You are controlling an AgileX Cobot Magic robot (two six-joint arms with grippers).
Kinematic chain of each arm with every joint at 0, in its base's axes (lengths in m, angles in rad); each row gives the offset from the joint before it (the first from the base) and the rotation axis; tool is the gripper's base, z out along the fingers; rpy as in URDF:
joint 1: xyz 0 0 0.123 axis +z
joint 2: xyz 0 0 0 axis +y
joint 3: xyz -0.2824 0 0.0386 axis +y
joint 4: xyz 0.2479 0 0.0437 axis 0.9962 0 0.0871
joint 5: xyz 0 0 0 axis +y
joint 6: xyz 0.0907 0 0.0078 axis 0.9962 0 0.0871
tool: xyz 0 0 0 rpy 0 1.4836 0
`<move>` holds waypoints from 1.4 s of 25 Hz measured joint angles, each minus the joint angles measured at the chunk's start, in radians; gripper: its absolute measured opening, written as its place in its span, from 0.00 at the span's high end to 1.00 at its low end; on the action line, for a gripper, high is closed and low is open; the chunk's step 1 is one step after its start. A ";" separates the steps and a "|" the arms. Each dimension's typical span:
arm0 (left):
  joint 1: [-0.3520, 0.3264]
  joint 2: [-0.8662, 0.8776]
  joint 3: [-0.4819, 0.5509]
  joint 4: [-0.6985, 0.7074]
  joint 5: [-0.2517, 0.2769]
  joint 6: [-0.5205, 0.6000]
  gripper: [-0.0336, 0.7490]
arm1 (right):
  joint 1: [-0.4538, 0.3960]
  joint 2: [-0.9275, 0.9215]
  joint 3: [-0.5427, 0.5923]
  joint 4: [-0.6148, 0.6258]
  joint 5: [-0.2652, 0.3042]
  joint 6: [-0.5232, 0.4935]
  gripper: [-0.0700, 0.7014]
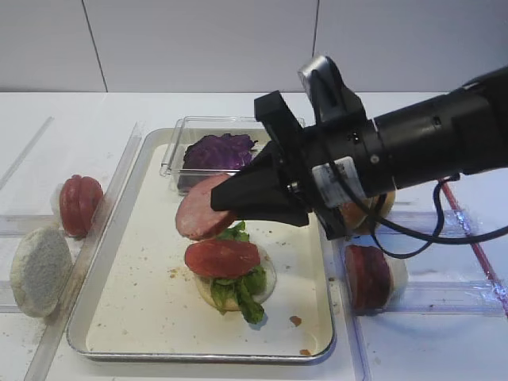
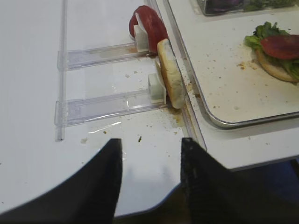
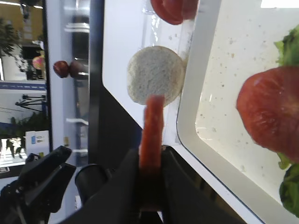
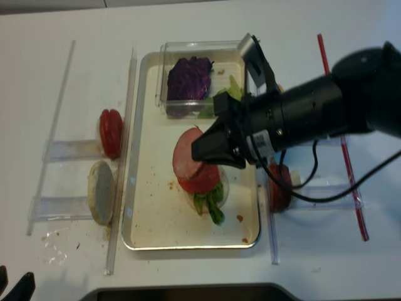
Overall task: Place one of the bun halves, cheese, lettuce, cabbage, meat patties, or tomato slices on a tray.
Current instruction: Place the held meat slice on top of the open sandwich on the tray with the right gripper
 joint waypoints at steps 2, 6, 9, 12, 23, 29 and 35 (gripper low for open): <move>0.000 0.000 0.000 0.000 0.000 0.000 0.59 | -0.020 0.006 0.019 0.017 0.005 -0.032 0.75; 0.000 0.000 0.000 0.000 0.000 0.000 0.59 | -0.029 0.024 0.020 0.026 -0.007 -0.041 0.75; 0.000 0.000 0.000 -0.002 0.000 0.000 0.59 | -0.029 0.044 0.020 0.028 -0.023 -0.026 0.75; 0.000 0.000 0.000 -0.002 0.000 0.000 0.59 | -0.029 0.077 0.020 0.035 -0.031 -0.001 0.75; 0.000 0.000 0.000 -0.002 0.000 0.000 0.59 | -0.029 0.150 0.020 0.088 -0.038 0.019 0.75; 0.000 0.000 0.000 -0.002 0.000 0.000 0.59 | -0.029 0.180 0.020 0.094 -0.039 0.019 0.75; 0.000 0.000 0.000 -0.002 0.000 0.000 0.59 | -0.029 0.192 0.020 0.096 -0.049 0.019 0.75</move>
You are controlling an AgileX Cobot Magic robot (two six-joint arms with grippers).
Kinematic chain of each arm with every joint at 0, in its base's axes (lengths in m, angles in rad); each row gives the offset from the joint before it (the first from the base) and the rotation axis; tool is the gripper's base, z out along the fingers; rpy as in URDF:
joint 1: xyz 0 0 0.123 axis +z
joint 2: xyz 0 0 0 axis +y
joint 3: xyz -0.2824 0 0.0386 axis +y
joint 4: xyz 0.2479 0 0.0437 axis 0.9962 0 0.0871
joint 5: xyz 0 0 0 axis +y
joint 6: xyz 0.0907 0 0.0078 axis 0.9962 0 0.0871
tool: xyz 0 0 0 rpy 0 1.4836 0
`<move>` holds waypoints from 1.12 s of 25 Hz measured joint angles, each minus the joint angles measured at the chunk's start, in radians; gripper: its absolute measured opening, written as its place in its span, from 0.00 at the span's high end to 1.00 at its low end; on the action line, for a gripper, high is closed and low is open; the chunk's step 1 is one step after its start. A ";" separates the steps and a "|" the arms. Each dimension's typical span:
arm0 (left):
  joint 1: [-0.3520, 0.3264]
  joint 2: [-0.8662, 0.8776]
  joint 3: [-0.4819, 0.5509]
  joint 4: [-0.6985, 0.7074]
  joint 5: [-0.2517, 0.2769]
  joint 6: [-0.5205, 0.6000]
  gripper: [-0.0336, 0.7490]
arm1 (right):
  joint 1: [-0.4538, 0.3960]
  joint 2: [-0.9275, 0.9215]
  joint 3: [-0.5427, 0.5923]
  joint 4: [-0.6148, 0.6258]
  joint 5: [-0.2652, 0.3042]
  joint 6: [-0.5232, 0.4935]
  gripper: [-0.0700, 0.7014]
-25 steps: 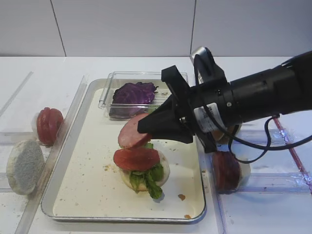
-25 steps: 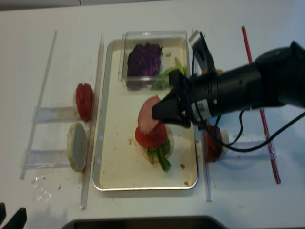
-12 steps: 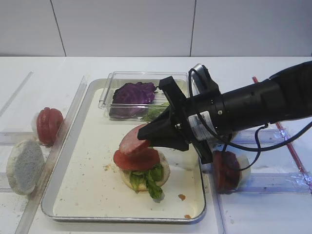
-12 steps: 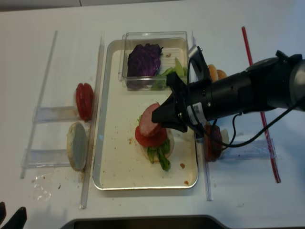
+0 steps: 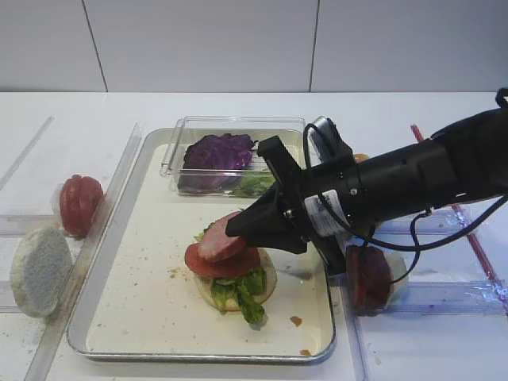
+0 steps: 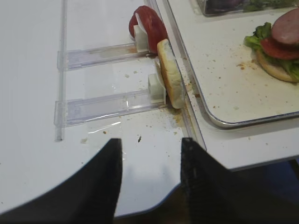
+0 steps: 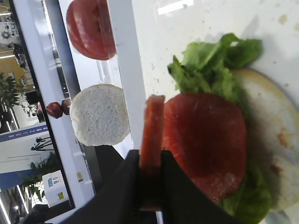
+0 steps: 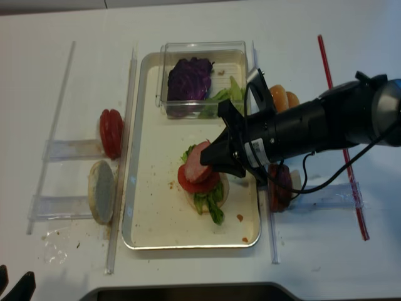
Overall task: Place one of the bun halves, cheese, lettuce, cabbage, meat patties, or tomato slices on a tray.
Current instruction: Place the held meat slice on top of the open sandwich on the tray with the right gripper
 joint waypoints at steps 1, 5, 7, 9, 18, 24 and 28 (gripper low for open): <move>0.000 0.000 0.000 0.000 0.000 0.000 0.59 | 0.000 0.001 0.000 0.000 0.001 0.000 0.75; 0.000 0.000 0.000 0.000 0.000 0.000 0.59 | 0.000 0.016 0.000 0.002 -0.003 0.000 0.75; 0.000 0.000 0.000 0.000 0.000 0.000 0.59 | 0.000 0.020 0.000 0.004 -0.006 0.000 0.74; 0.000 0.000 0.000 0.000 0.000 0.000 0.59 | 0.000 0.022 0.000 0.004 -0.006 0.000 0.74; 0.000 0.000 0.000 0.000 0.000 0.000 0.59 | 0.000 0.022 0.000 -0.004 -0.011 0.000 0.72; 0.000 0.000 0.000 0.000 0.000 0.000 0.59 | 0.000 0.022 0.000 -0.015 -0.009 0.000 0.61; 0.000 0.000 0.000 0.000 0.000 0.000 0.59 | 0.000 0.022 0.000 -0.026 -0.004 0.000 0.54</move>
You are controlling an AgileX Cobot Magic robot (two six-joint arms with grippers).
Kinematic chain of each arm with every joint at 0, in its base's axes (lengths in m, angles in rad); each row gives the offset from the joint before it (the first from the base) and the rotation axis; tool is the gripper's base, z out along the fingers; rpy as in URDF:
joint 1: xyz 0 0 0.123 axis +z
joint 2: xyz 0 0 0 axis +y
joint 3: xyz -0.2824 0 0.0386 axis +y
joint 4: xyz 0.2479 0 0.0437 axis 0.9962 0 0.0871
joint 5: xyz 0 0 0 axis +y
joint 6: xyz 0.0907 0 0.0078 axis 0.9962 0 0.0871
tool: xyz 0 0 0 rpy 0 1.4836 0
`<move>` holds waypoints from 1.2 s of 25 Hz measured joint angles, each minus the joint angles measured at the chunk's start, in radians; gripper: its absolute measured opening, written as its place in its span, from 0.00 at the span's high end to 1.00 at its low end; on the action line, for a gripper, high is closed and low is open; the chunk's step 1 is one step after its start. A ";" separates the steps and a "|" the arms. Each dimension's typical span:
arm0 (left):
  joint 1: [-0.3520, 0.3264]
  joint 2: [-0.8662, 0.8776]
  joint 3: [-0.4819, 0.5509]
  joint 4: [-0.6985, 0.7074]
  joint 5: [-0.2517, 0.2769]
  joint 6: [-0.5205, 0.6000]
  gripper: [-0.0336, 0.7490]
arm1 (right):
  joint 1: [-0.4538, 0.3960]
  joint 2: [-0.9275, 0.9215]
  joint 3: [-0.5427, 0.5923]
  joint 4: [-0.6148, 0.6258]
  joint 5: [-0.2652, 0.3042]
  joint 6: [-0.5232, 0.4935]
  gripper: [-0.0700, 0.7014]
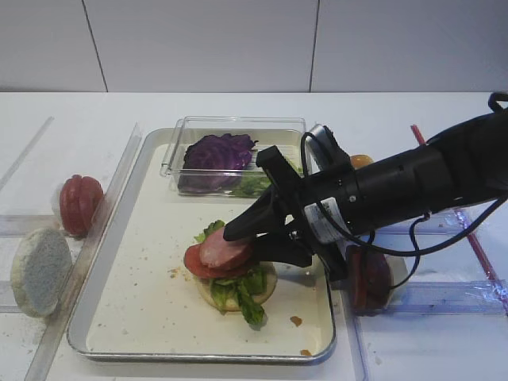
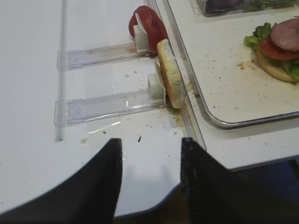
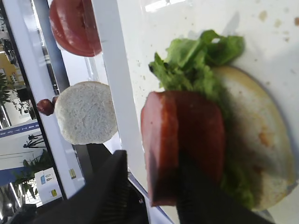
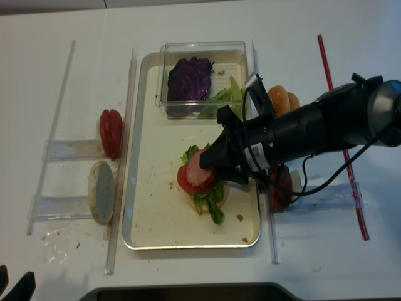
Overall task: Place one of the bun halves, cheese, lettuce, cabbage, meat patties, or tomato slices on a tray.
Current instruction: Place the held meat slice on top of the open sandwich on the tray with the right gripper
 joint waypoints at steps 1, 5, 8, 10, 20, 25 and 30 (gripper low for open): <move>0.000 0.000 0.000 0.000 0.000 0.000 0.59 | 0.000 0.000 0.000 -0.002 0.002 0.000 0.54; 0.000 0.000 0.000 0.000 0.000 0.000 0.59 | 0.000 0.000 0.000 -0.004 0.006 0.000 0.53; 0.000 0.000 0.000 -0.002 0.000 0.000 0.59 | 0.000 0.000 0.000 -0.013 0.012 0.000 0.53; 0.000 0.000 0.000 -0.002 0.000 0.000 0.59 | 0.000 0.000 0.000 -0.022 0.022 0.002 0.52; 0.000 0.000 0.000 -0.003 0.000 0.000 0.59 | 0.000 0.000 0.000 -0.035 0.030 0.002 0.41; 0.000 0.000 0.000 -0.003 0.000 0.000 0.59 | 0.000 0.000 0.000 -0.035 0.030 0.004 0.40; 0.000 0.000 0.000 -0.003 0.000 0.000 0.59 | 0.000 -0.011 0.000 -0.046 0.030 0.019 0.40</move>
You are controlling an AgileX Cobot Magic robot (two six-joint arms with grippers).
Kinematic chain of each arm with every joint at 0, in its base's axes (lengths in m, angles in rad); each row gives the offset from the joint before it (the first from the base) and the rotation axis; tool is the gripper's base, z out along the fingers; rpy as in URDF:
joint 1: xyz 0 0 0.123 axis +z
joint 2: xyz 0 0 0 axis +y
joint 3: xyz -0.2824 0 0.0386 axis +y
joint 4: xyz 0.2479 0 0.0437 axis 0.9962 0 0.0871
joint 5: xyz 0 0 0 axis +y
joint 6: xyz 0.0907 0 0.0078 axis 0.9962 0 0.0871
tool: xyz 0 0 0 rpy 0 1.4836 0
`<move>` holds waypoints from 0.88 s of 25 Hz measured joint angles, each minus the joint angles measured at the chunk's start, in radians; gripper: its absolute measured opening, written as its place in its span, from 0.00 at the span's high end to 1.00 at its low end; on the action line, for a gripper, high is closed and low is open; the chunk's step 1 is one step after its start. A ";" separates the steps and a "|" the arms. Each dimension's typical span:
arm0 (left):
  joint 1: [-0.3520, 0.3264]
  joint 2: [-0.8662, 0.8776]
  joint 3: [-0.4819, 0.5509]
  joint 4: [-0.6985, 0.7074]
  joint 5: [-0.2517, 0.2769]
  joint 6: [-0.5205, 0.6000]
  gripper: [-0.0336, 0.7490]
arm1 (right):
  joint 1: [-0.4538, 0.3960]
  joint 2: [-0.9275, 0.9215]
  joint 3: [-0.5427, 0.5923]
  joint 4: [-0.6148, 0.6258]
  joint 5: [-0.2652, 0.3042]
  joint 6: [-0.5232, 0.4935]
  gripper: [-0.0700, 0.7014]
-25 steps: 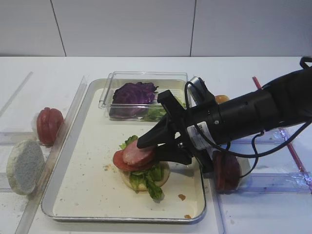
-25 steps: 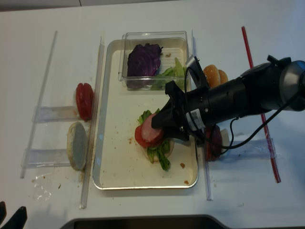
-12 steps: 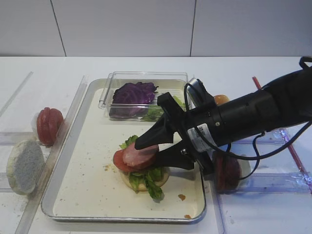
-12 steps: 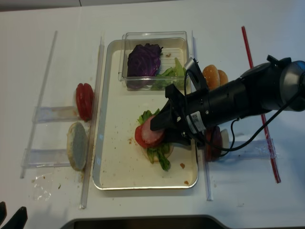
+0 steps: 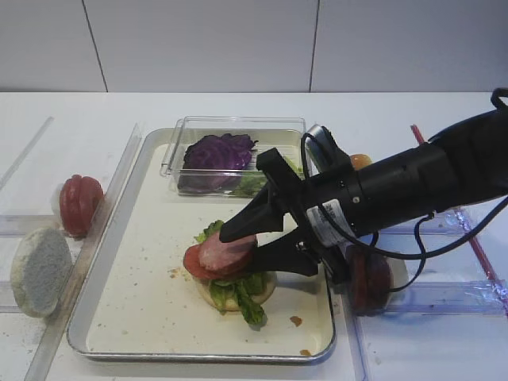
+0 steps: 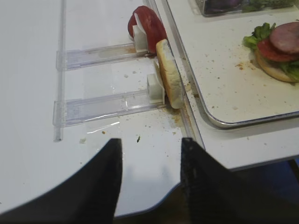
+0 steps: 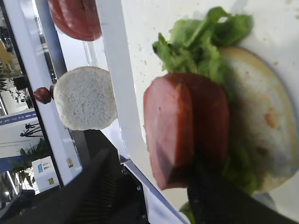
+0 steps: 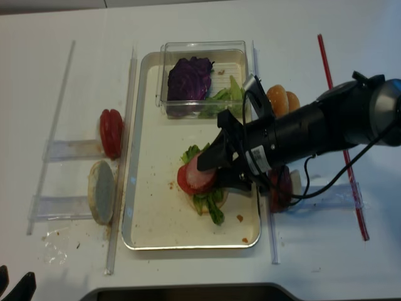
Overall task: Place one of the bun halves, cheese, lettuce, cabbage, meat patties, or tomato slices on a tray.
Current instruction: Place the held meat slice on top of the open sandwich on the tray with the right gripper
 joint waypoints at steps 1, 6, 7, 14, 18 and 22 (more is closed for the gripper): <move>0.000 0.000 0.000 0.000 0.000 0.000 0.59 | 0.000 -0.002 0.000 -0.005 0.000 0.002 0.40; 0.000 0.000 0.000 0.000 0.000 0.000 0.59 | 0.000 -0.002 0.000 -0.011 0.000 0.010 0.40; 0.000 0.000 0.000 -0.002 0.000 0.000 0.59 | 0.000 -0.002 0.000 -0.011 0.000 0.012 0.40; 0.000 0.000 0.000 -0.002 0.000 0.000 0.59 | 0.000 -0.009 0.000 -0.017 0.011 0.015 0.40; 0.000 0.000 0.000 -0.002 0.000 0.000 0.59 | 0.000 -0.049 0.000 -0.042 -0.007 0.037 0.40; 0.000 0.000 0.000 -0.002 0.000 0.000 0.59 | 0.000 -0.069 0.000 -0.081 -0.027 0.071 0.40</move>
